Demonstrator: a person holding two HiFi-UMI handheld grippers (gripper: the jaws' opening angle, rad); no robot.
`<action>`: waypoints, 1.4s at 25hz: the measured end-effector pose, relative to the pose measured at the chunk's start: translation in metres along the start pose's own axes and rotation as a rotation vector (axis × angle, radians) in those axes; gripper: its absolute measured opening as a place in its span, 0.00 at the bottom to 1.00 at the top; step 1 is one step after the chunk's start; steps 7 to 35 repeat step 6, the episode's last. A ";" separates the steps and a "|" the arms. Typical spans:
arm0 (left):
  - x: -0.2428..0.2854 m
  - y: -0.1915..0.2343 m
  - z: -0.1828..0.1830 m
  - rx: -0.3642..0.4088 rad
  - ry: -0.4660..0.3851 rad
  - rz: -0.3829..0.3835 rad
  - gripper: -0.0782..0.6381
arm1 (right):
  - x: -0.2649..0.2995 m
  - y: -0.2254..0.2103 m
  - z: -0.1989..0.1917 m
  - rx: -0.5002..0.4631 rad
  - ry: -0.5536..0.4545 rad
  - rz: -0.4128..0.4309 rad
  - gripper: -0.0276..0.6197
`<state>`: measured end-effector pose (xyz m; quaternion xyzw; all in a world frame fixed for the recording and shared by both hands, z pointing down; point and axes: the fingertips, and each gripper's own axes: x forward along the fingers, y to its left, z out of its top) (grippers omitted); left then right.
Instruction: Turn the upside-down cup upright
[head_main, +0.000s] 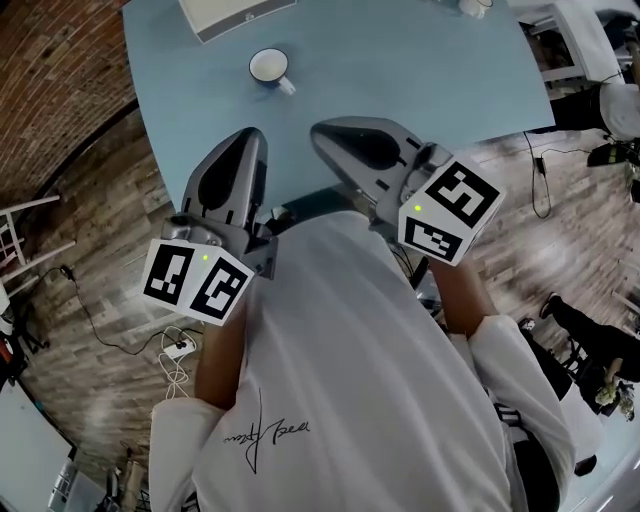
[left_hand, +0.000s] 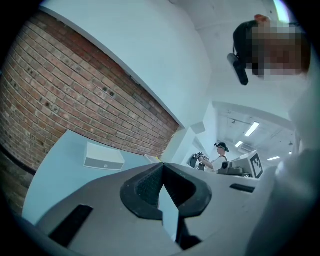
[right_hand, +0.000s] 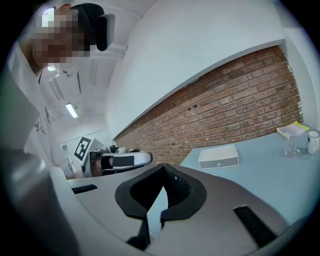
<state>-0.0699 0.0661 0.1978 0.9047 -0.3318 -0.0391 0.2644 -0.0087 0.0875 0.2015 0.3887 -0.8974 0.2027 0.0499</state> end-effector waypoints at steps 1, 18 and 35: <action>-0.004 0.000 -0.001 0.001 0.001 -0.002 0.12 | -0.001 0.004 -0.001 -0.004 -0.003 -0.006 0.07; -0.026 -0.006 0.000 0.000 -0.003 -0.011 0.12 | -0.008 0.024 -0.005 0.007 -0.025 -0.022 0.07; -0.026 -0.006 0.000 0.000 -0.003 -0.011 0.12 | -0.008 0.024 -0.005 0.007 -0.025 -0.022 0.07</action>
